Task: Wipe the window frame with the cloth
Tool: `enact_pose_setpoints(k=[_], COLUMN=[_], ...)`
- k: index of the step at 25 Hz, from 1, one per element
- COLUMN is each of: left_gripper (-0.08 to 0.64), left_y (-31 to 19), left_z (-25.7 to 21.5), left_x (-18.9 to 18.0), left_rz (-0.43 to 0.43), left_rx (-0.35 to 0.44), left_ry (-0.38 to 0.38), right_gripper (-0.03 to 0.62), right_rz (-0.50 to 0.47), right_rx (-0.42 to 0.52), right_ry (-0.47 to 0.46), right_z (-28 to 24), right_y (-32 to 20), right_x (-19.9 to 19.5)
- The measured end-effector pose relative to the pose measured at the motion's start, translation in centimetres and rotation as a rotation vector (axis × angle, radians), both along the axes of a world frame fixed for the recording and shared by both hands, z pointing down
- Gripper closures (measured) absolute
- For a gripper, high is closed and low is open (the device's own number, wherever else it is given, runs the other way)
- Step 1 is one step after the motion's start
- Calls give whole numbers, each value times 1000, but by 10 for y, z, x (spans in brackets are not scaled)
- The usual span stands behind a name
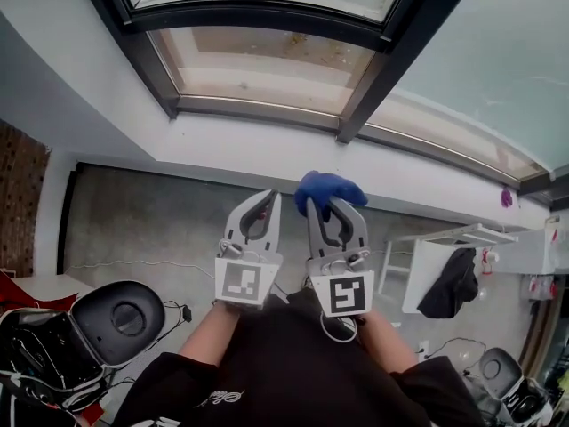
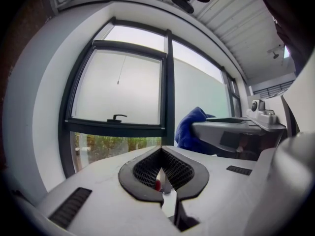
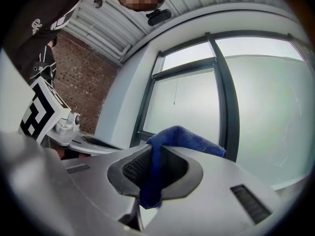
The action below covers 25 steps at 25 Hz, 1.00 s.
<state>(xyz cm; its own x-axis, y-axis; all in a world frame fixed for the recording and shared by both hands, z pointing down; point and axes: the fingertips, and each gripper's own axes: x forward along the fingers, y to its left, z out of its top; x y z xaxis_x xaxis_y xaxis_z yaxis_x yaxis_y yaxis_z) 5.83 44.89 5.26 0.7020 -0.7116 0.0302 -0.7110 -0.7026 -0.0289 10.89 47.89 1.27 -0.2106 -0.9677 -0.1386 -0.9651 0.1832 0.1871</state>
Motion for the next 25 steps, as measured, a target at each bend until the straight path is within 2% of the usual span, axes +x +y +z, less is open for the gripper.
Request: enact_pose_setpoints(k=[3, 12, 17, 25], left_gripper=[555, 555, 555, 555], left_y=[26, 47, 68, 87], left_z=[-5, -10, -2, 6], left_x=[28, 77, 105, 124], left_rz=[-18, -84, -77, -62], left_rx=[11, -2, -13, -14], left_ry=[-10, 7, -6, -24], right_gripper=[558, 558, 558, 558], right_rz=[-11, -40, -29, -14], right_rx=[3, -41, -38, -30], right_ry=[-20, -88, -102, -110], right_z=[0, 19, 25, 31], right_y=[24, 38, 56, 75], right_x=[29, 78, 106, 127])
